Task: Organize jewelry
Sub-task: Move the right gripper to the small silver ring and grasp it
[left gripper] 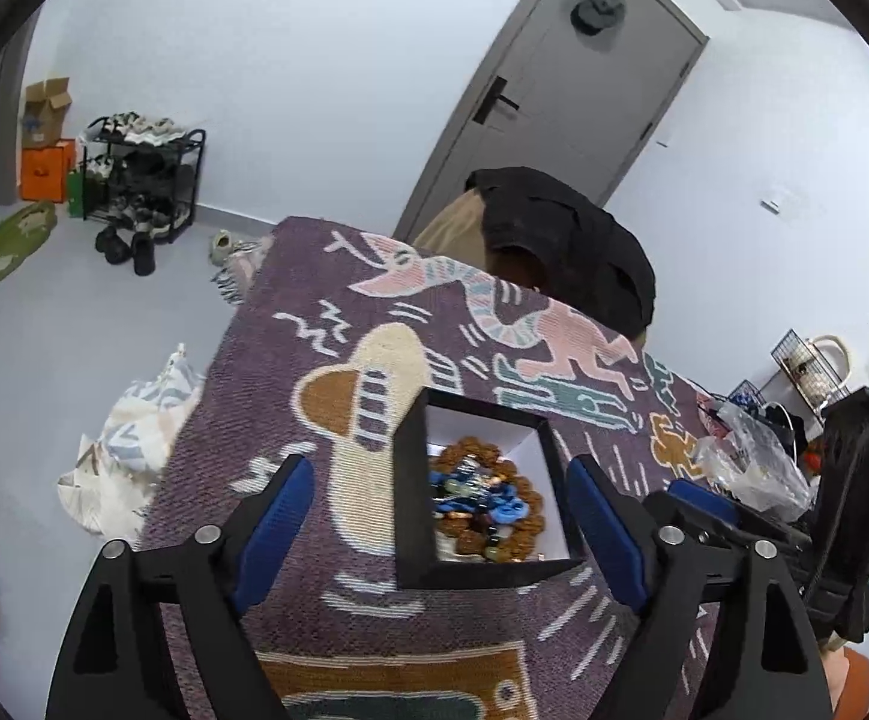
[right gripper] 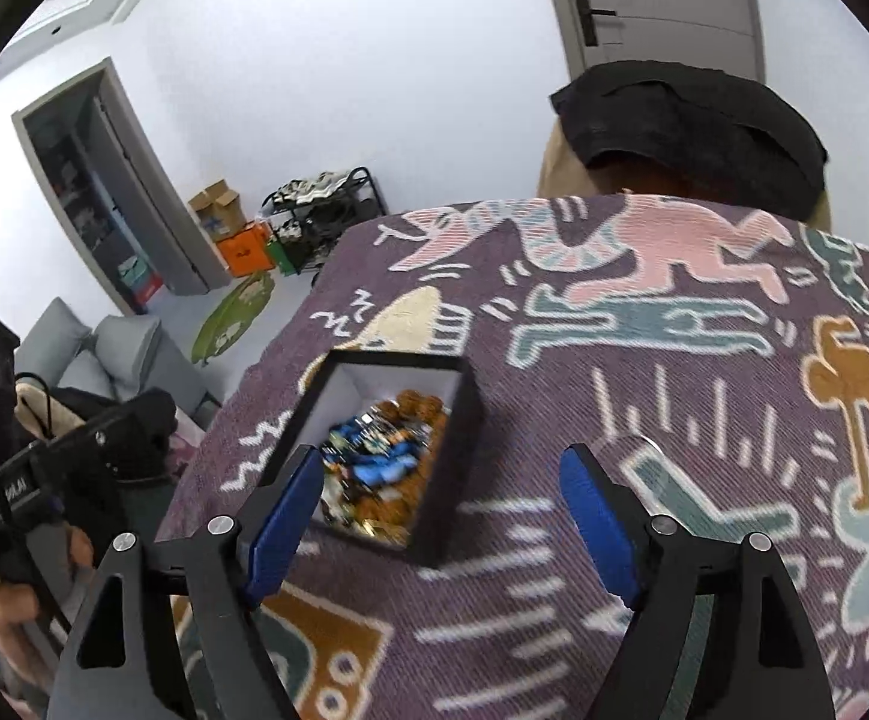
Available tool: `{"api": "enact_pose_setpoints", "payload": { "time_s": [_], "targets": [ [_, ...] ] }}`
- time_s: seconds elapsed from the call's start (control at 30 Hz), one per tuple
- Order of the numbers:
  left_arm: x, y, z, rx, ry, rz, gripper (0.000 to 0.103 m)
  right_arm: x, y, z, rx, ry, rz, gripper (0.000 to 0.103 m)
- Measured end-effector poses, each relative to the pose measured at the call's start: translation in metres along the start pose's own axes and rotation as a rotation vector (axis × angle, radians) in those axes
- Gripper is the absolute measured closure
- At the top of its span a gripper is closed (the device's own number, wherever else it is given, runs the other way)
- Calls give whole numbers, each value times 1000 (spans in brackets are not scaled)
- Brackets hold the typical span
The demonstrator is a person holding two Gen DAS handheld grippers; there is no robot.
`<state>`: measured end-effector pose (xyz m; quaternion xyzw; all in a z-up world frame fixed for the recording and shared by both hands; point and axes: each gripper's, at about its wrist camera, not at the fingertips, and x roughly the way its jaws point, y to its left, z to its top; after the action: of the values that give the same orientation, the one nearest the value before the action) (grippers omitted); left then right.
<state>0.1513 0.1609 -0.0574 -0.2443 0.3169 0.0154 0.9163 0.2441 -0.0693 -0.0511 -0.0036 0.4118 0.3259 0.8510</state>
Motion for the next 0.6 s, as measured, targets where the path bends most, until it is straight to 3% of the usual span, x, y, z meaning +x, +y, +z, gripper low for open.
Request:
{"api": "enact_pose_setpoints", "payload": {
  "time_s": [0.33, 0.6],
  "targets": [
    [9, -43, -17, 79, 43, -35, 16, -35, -44, -33, 64, 6, -43, 20],
    [14, -74, -37, 143, 78, -54, 16, -37, -74, -61, 78, 51, -78, 20]
  ]
}}
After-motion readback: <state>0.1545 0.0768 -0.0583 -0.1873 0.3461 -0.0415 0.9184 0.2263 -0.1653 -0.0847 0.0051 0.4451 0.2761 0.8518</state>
